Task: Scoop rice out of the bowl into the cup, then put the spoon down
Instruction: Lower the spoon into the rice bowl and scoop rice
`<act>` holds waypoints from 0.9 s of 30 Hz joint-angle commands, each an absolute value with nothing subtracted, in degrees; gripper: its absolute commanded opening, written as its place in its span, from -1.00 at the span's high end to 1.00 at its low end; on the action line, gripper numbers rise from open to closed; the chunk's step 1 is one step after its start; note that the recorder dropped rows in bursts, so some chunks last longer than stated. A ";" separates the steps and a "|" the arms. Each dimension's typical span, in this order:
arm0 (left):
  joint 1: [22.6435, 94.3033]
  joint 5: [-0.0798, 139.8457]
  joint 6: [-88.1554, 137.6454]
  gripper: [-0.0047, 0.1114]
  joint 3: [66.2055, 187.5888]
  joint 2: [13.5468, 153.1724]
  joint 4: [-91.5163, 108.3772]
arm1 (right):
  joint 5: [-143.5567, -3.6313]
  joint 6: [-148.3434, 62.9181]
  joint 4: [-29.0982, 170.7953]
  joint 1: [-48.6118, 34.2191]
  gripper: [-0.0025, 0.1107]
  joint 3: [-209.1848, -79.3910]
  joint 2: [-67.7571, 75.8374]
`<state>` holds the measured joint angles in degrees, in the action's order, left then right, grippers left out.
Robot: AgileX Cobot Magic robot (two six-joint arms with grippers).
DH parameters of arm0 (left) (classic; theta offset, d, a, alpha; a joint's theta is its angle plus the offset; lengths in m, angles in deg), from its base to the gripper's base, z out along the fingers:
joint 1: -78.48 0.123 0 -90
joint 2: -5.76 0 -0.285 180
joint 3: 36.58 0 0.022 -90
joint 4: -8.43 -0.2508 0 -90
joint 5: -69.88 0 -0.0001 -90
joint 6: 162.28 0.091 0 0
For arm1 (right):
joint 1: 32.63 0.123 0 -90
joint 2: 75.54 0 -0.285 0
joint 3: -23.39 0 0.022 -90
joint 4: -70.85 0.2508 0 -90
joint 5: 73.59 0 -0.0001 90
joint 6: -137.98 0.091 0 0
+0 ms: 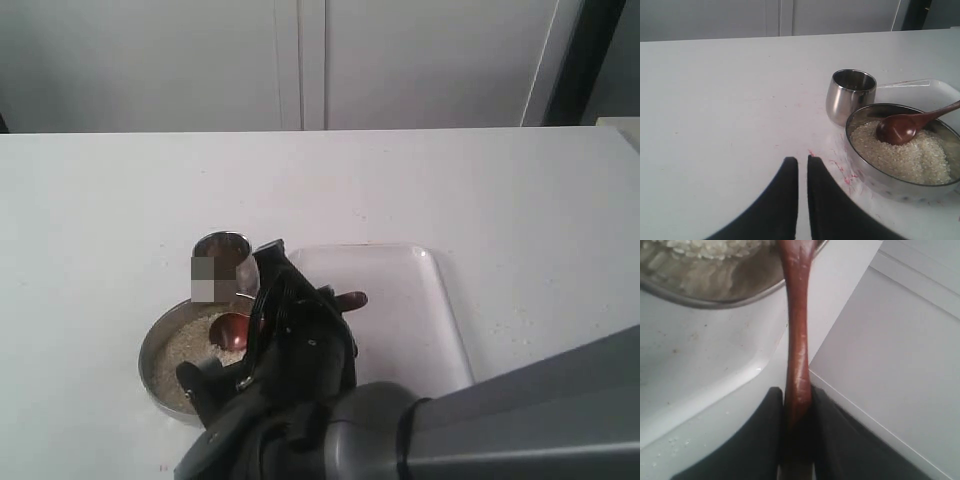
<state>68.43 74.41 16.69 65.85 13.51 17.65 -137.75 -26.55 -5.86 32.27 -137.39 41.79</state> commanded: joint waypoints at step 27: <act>67.93 74.26 16.66 0.67 66.21 13.55 18.22 | -136.27 -57.37 54.54 17.76 0.96 -157.28 32.16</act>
<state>68.43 74.41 16.69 65.85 13.51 17.65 -138.38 -56.45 52.22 19.46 -157.10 34.44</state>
